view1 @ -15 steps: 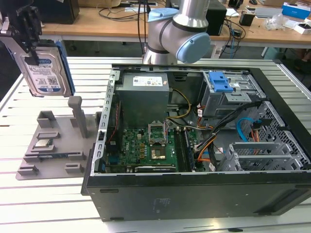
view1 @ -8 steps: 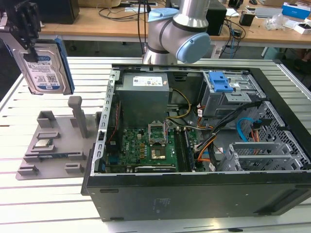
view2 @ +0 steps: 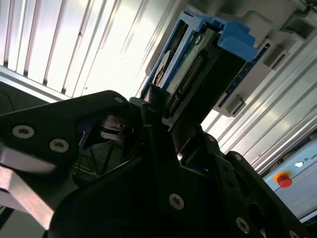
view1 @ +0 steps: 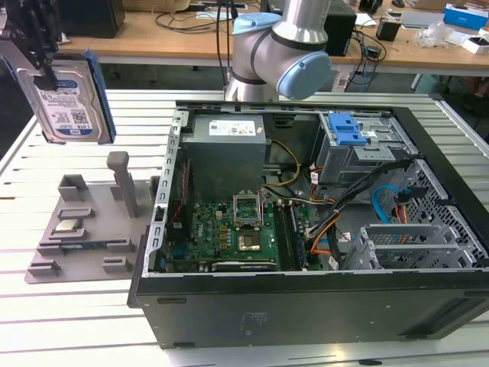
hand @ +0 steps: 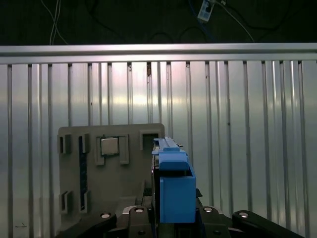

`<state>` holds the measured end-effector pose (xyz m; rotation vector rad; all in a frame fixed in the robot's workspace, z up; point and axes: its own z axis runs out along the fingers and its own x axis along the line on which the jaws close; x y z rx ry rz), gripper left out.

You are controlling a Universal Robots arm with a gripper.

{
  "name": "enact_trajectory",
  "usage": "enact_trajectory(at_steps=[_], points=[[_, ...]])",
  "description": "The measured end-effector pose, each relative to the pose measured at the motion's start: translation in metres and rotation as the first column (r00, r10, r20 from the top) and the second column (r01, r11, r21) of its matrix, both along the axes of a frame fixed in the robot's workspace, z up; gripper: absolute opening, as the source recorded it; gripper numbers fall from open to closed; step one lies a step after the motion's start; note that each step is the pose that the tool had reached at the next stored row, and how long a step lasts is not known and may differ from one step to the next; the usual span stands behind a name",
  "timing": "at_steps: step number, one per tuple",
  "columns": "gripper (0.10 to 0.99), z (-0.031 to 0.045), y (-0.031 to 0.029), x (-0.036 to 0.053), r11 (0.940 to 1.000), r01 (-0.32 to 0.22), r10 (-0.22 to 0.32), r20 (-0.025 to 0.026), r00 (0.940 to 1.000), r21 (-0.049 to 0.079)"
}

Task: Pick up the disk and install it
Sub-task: 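Pick up the disk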

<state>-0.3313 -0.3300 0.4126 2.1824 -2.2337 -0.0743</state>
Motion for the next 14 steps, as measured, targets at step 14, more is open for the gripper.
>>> enact_trajectory(at_steps=[14], points=[[0.365, 0.0222, 0.0003, 0.0011, 1.0000, 0.000, 0.000, -0.0006, 1.0000, 0.001]])
